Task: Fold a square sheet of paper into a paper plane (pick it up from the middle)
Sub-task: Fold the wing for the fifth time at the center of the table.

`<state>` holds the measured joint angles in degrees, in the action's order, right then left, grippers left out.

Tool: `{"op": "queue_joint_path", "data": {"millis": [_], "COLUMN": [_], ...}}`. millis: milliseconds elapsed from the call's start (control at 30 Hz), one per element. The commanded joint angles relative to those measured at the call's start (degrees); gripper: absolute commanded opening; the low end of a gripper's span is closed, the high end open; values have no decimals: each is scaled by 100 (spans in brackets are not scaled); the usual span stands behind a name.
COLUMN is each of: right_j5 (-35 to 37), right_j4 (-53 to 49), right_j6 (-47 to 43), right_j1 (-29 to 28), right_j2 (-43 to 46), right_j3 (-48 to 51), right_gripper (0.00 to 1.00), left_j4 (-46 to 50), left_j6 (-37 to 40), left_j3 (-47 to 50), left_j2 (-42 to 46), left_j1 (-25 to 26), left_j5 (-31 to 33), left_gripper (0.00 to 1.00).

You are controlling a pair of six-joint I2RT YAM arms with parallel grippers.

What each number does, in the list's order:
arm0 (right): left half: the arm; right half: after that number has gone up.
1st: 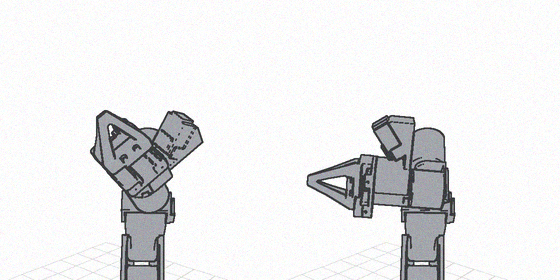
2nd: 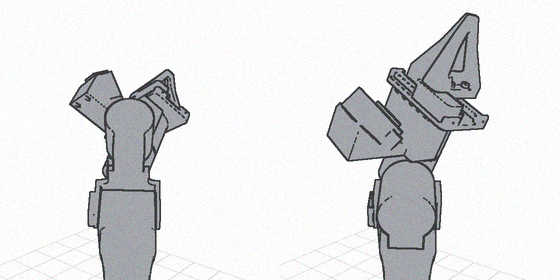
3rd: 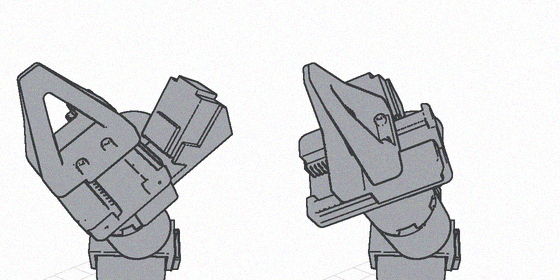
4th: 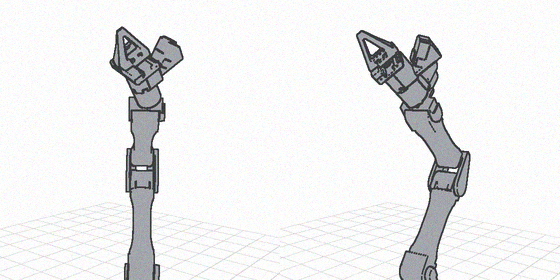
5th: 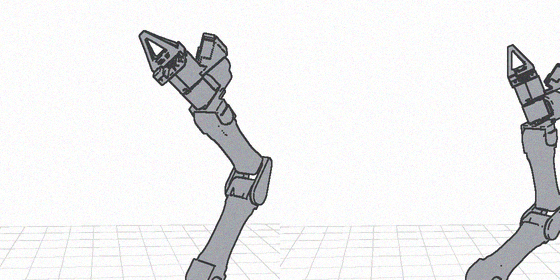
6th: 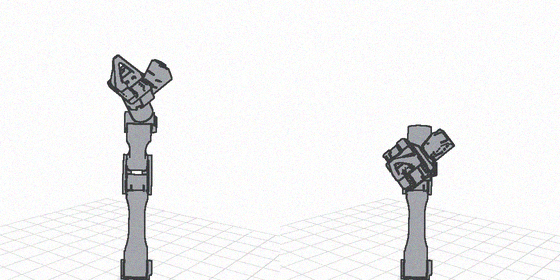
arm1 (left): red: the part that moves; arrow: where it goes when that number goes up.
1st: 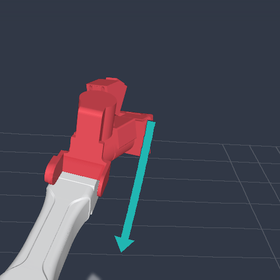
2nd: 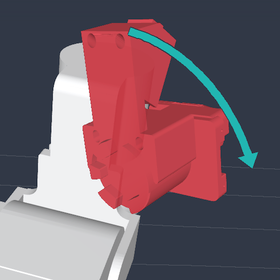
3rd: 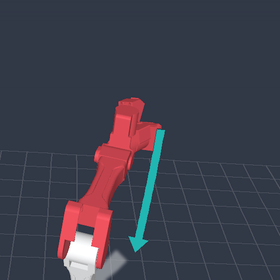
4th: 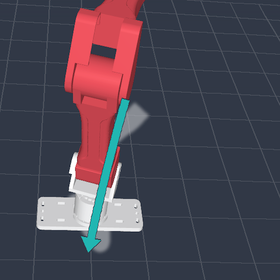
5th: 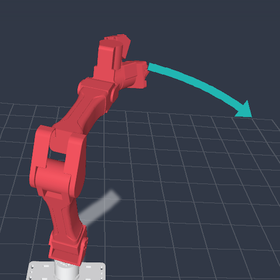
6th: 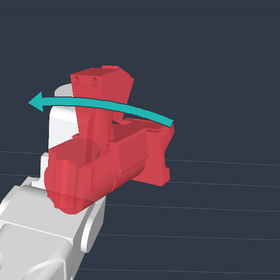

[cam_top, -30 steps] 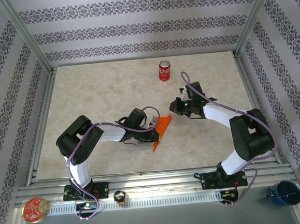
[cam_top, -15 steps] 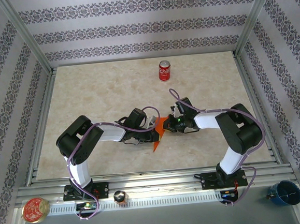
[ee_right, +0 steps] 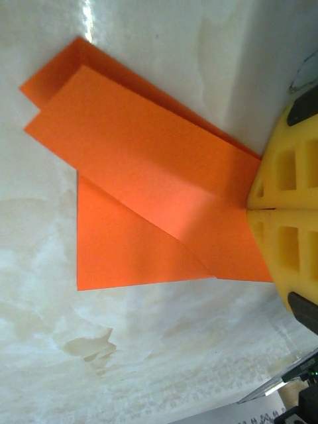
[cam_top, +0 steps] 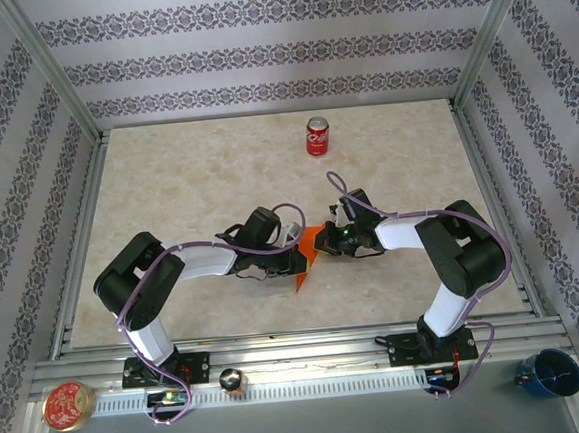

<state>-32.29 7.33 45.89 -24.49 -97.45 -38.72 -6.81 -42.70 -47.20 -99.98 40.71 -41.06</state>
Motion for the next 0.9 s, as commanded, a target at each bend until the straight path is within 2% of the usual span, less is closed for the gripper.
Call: {"op": "queue_joint_path", "data": {"millis": [0, 433, 867], "right_j5": [382, 452, 557], "right_j4": [-301, -434, -687], "right_j6": [-122, -160, -265], "right_j1": [74, 67, 76], "right_j2": [-160, -227, -248], "right_j3": [93, 64, -13], "right_gripper": [0, 0, 0], "left_j4": [32, 395, 375], "left_j6": [-138, 77, 20], "left_j3": [-178, 70, 483], "left_j2": [-28, -380, -160], "left_j1": [120, 253, 315], "left_j5": [-192, 65, 81], "left_gripper": [0, 0, 0]}}
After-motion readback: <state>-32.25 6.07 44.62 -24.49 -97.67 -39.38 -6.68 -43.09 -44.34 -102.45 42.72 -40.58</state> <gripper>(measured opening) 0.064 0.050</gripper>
